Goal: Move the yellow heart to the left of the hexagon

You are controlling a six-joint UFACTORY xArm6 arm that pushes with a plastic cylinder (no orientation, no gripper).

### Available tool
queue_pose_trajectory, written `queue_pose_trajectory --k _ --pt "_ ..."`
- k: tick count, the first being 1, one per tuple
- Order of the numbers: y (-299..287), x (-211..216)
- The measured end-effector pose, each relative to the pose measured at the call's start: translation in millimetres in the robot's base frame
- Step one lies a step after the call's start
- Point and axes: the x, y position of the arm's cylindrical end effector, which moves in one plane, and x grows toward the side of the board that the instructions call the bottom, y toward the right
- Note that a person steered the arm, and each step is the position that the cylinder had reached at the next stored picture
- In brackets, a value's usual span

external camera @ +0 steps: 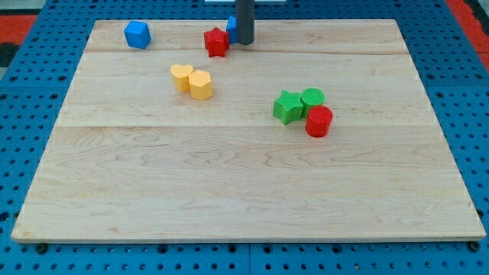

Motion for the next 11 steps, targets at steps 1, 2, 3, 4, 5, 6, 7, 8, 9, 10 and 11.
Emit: queue_pose_trajectory --k 1,2,3,4,5,6,7,8,9,10,11 --pt "-3 60" --pt "-86 78" --pt "-132 51" --pt "-128 46" --pt "-127 45" --pt "-127 45" --pt "-127 45" --pt "-113 56" --pt "-47 69" --pt "6 85" --pt "-8 106"
